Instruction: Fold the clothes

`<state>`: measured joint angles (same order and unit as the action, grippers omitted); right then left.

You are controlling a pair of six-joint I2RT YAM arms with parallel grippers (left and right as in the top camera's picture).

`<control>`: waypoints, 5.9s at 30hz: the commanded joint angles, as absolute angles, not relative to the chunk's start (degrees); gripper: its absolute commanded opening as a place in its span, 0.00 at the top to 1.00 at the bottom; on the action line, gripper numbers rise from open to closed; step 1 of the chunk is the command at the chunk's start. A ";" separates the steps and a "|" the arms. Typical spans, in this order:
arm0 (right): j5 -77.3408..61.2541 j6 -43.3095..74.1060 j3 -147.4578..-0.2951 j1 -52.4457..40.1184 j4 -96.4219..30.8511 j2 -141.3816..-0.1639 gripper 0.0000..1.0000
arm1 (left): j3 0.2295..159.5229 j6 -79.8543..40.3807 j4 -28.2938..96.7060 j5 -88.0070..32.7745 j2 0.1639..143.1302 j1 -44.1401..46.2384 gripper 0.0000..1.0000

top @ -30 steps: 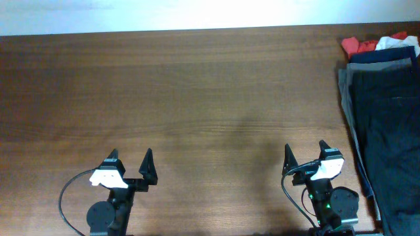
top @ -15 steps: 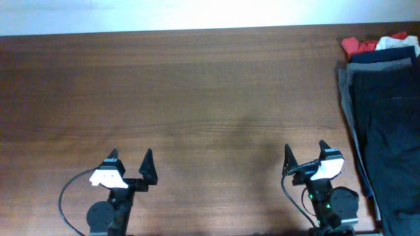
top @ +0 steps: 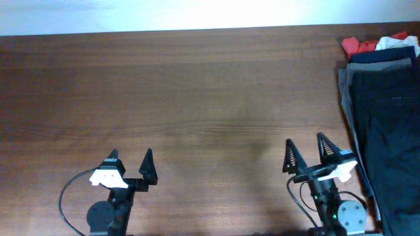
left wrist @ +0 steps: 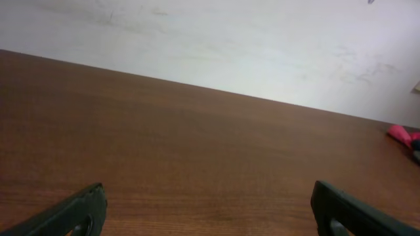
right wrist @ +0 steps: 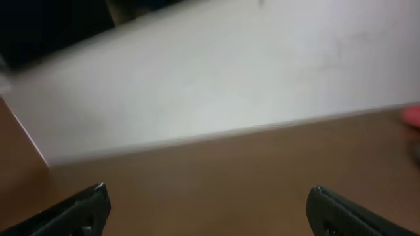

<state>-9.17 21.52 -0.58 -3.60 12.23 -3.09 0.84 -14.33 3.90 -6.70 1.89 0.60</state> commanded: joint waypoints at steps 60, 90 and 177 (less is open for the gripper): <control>7.68 3.97 -107.74 -10.79 -54.68 -103.04 0.96 | 0.54 -13.41 4.01 -6.15 1.93 0.86 0.01; 1.52 9.56 -131.15 -6.83 -88.92 -110.74 0.01 | 56.29 3.84 26.55 -11.68 50.94 0.69 0.01; -2.35 12.34 -130.67 -8.25 -86.56 -114.87 0.02 | 130.41 -8.60 96.77 -6.63 136.94 -15.33 1.00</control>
